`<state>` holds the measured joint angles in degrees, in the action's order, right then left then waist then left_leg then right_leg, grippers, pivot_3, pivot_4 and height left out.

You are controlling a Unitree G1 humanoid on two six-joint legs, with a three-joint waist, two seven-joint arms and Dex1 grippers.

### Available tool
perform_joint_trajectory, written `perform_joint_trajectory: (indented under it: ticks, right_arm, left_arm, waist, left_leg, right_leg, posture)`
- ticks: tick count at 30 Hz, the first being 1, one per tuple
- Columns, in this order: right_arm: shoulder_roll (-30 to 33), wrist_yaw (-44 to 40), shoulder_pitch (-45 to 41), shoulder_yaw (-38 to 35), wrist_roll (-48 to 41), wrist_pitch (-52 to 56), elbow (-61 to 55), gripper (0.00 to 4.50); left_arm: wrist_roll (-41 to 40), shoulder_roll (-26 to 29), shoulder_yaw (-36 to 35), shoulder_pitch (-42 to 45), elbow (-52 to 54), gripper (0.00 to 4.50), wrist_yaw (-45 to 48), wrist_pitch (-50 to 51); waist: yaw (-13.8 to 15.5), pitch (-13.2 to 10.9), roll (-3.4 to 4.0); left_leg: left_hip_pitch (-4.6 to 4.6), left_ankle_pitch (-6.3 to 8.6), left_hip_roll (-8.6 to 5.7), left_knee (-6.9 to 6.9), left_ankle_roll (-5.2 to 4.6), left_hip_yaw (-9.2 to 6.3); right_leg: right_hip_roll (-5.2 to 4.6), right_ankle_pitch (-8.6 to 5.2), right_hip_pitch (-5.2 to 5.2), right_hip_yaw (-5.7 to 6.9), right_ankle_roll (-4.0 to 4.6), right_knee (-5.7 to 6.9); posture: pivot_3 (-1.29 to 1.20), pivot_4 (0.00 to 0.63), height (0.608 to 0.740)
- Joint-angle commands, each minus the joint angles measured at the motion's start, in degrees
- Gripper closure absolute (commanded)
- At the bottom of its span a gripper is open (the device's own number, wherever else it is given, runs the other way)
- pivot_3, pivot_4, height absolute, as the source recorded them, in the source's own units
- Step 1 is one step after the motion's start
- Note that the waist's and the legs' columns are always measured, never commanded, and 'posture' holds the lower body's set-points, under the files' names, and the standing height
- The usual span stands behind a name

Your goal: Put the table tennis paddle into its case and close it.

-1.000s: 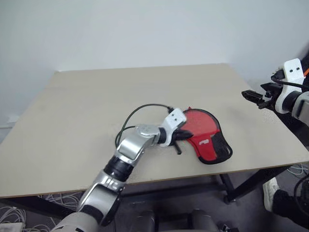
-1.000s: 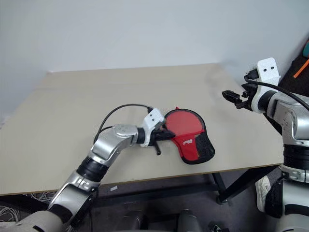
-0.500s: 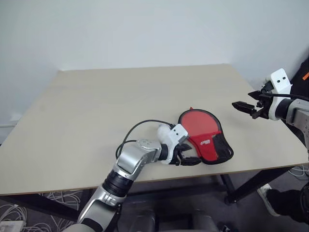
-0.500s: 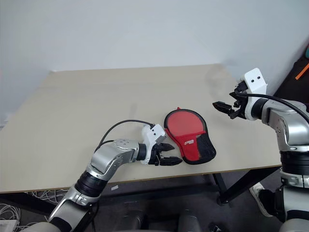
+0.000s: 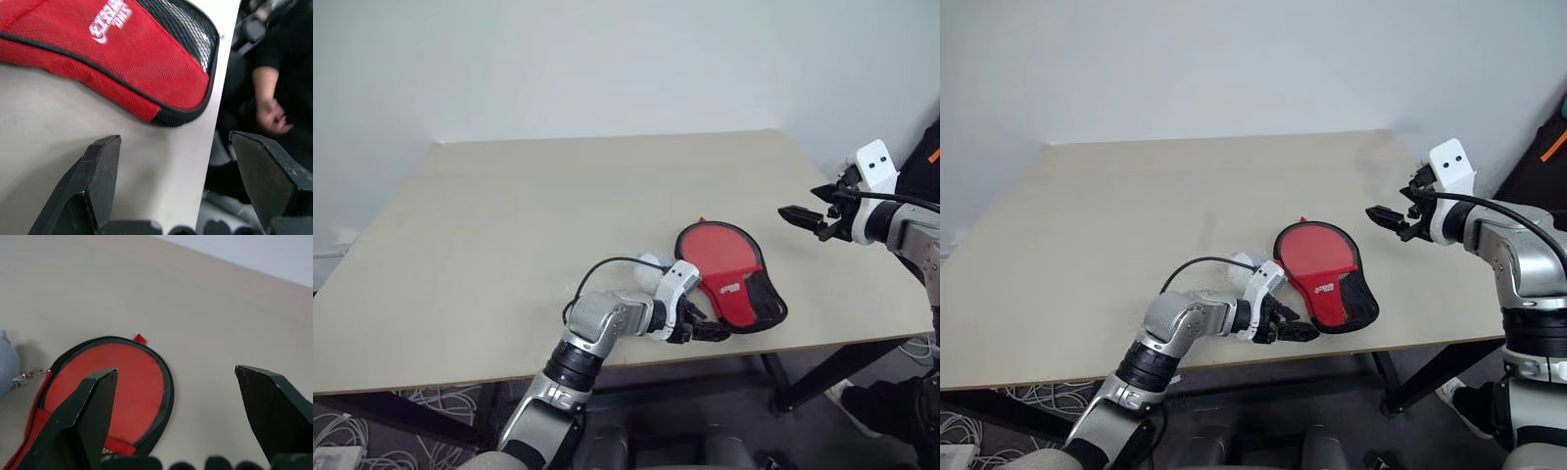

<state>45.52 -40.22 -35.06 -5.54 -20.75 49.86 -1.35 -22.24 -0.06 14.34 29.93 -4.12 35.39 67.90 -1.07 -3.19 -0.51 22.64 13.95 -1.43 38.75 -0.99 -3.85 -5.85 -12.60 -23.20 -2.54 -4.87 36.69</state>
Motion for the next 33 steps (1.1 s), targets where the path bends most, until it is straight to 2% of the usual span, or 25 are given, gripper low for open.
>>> perform_joint_trajectory:
  ticks: [1,12,23,27,33]
  right_arm:
    - [-0.49,1.24,-0.21,-2.06,-0.90,0.52,-3.34,0.33]
    - [-2.15,3.22,0.08,-2.09,-1.95,2.40,-5.69,0.33]
    - [-2.24,3.48,0.27,-1.96,-2.24,2.10,-5.41,0.33]
    - [-2.28,3.43,-0.28,-1.88,-2.37,2.28,-5.44,0.33]
    - [-2.63,3.52,-0.62,-1.70,-2.84,2.91,-6.47,0.33]
  left_arm:
    - [-1.65,-2.88,-2.07,1.72,-2.74,0.75,-1.81,0.87]
    - [-2.56,-11.12,-10.24,6.17,-14.08,0.75,-8.28,0.68]
    - [-6.45,-12.90,-19.39,9.23,-22.35,0.75,-22.39,3.21]
    - [-8.02,-12.49,-20.76,9.37,-23.92,1.69,-26.40,5.79]
    - [-9.38,-12.72,-21.12,9.04,-24.78,4.01,-30.10,7.53]
  waist:
    - [0.06,0.00,-0.01]
    - [0.98,0.02,-0.03]
    - [0.44,0.20,-0.27]
    - [-0.53,0.29,-0.42]
    - [-1.05,0.35,-0.38]
  left_leg:
    - [0.00,0.00,-0.01,0.00,0.00,0.00]
    - [-0.02,0.00,-0.02,0.04,0.00,0.01]
    - [-0.24,0.01,0.09,0.02,0.01,-0.01]
    - [-0.90,0.03,0.13,-0.22,0.06,-0.02]
    - [-1.06,0.04,0.13,-0.45,0.07,-0.02]
  right_leg:
    - [-0.01,0.00,0.00,0.01,0.00,0.00]
    - [-0.01,0.00,0.04,0.01,0.00,-0.01]
    - [0.06,0.00,0.23,0.07,0.01,0.00]
    - [0.06,-0.03,0.76,0.13,0.02,-0.09]
    - [0.05,-0.09,0.83,0.11,0.05,-0.13]
  posture:
    - [0.00,0.000,0.698]
    - [0.00,0.000,0.698]
    - [0.00,0.000,0.698]
    - [0.00,0.000,0.698]
    - [0.00,0.000,0.698]
